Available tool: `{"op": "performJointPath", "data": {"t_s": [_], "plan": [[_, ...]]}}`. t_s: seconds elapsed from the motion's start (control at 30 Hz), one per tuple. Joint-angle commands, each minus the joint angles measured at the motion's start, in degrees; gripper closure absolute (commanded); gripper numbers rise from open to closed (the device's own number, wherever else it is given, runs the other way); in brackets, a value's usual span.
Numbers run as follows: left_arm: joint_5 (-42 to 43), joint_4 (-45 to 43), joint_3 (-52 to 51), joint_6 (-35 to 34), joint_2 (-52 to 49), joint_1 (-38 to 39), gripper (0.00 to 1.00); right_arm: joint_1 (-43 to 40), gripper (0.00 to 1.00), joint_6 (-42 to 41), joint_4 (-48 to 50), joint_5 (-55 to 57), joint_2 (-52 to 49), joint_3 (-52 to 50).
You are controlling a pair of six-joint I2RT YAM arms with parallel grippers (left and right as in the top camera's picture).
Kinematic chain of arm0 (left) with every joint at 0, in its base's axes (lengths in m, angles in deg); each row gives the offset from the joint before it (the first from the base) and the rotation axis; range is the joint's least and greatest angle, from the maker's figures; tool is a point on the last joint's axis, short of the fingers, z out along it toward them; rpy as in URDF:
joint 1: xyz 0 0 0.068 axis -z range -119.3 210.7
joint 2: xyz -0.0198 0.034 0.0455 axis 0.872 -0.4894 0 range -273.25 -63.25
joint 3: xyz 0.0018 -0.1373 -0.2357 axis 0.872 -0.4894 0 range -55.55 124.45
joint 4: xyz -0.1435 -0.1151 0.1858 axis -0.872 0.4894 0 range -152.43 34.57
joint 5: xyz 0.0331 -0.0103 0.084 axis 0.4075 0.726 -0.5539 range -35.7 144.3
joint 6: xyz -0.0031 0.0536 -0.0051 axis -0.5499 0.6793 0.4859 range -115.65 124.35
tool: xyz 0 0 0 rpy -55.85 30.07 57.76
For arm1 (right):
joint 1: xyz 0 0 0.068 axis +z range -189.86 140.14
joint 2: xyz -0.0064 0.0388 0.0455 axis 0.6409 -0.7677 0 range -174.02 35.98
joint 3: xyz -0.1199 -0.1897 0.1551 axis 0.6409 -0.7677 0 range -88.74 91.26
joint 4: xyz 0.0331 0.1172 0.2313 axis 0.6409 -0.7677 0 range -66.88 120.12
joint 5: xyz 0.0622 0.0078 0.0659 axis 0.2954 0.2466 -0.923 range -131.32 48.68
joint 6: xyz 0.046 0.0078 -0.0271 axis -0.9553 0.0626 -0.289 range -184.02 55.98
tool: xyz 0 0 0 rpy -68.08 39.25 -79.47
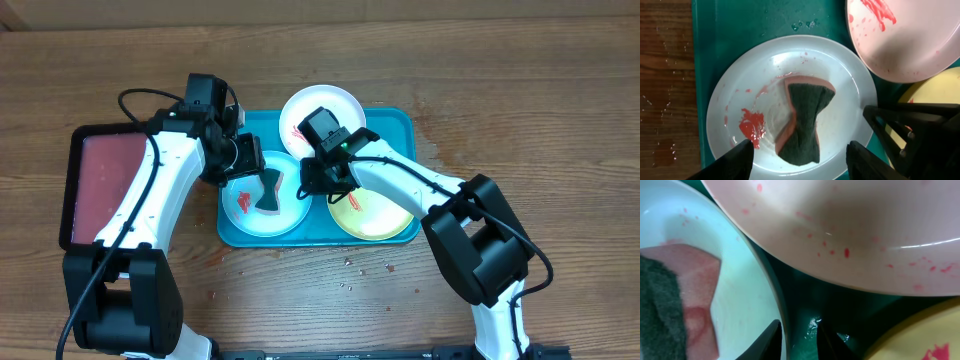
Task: Clean dirty plates on tray and stack at the side
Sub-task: 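Scrub the light blue plate with the sponge while right gripper holds it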
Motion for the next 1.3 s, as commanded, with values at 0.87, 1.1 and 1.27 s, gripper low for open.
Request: {"op": "performJointPath", "data": {"t_s": [0.87,1.1,1.27], "plan": [[-0.46,-10.84,-7.48,0.02,-9.51,5.01,0.6,0.42,0.83,-0.04,-0.04,-0.02,-1.57,-0.31],[-7.72,-11.45,-7.23,-0.02,-9.6,4.94,0.96,0.37,0.83,-0.04,-0.04,-0.02,-1.57,-0.31],[-19.02,-10.29,-7.23,-0.02,-9.6,4.94,0.96,0.37,0.83,0.0,-0.07,0.0,-1.57,-0.31]]}}
